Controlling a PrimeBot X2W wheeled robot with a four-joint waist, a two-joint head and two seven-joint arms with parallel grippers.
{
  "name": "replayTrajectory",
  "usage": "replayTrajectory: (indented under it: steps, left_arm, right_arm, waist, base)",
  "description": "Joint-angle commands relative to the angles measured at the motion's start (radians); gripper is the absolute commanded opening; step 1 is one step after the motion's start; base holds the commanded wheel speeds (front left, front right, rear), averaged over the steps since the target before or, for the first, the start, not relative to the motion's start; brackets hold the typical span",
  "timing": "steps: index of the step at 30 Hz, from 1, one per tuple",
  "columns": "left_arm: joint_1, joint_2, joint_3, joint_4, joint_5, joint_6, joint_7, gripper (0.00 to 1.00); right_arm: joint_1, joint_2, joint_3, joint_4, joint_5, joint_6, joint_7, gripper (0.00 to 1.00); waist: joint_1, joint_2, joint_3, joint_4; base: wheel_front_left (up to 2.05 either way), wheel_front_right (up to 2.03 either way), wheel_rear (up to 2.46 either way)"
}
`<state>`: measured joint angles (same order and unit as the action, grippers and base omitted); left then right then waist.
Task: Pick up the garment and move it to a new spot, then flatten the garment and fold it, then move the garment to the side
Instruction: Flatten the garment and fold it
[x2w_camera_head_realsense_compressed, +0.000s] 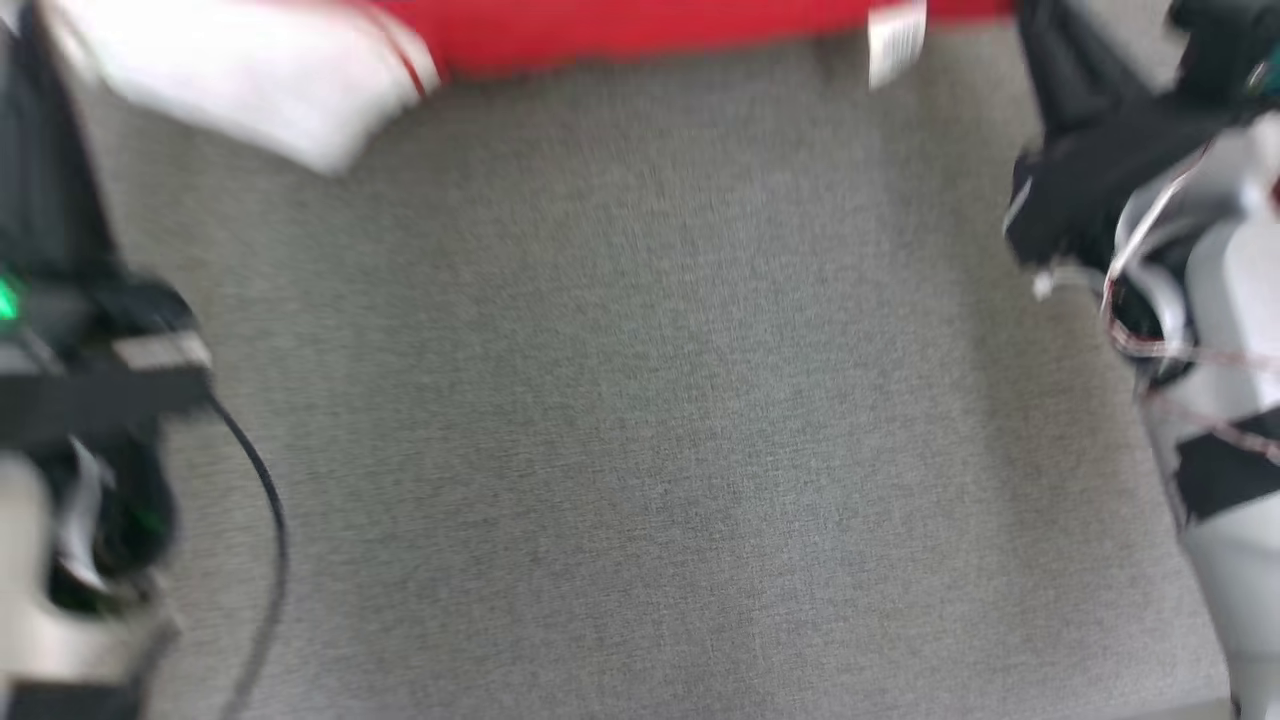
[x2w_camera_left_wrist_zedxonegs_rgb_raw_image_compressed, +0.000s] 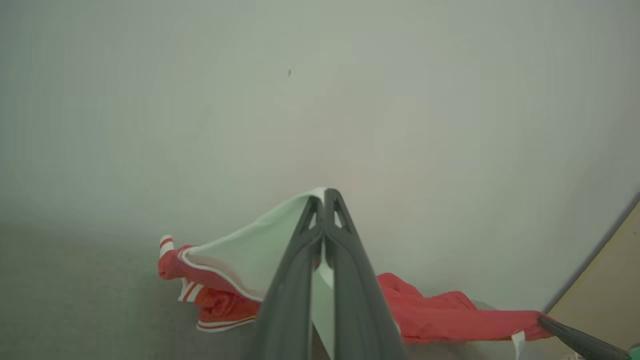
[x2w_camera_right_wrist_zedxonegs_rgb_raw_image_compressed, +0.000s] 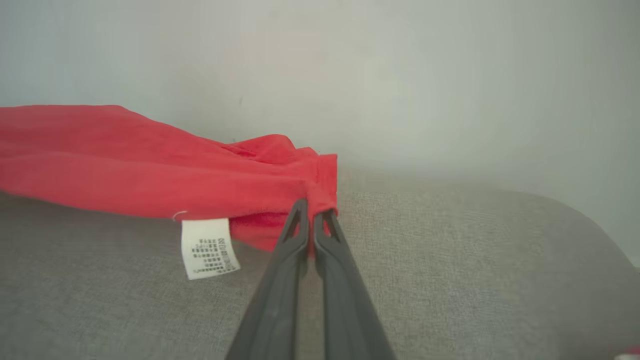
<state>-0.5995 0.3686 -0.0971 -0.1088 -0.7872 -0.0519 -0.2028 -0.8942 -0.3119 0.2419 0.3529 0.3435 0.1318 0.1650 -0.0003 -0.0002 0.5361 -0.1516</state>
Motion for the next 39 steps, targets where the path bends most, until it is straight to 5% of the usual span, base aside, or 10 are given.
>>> replayTrajectory:
  steps: [1,18,27,39]
  left_arm:
    - [0.057,-0.017,-0.004,0.005,-0.004,0.006,-0.010,0.00]
    - [0.524,-0.140,-0.060,0.096,-0.199,0.000,0.049,0.00]
    - [0.674,-0.143,-0.075,0.084,-0.322,-0.006,0.150,0.00]
    - [0.802,-0.108,-0.103,0.042,-0.430,0.002,0.284,0.00]
  right_arm:
    - [0.045,0.000,-0.005,0.008,-0.003,-0.003,0.004,0.00]
    - [0.377,0.043,-0.106,0.091,0.025,-0.003,0.025,0.00]
    - [0.517,0.065,-0.185,0.099,0.005,-0.003,0.098,0.00]
    - [0.738,0.133,-0.349,-0.060,-0.070,-0.003,0.235,0.00]
  waist:
    - [0.0003,0.0002,-0.113,0.046]
    - [0.0003,0.0002,-0.329,0.117]
    - [0.0003,0.0002,-0.391,0.160]
    - [0.0003,0.0002,-0.428,0.183]
  base:
    - [0.00,0.00,0.00]
    - [0.00,0.00,0.00]
    - [0.00,0.00,0.00]
    - [0.00,0.00,0.00]
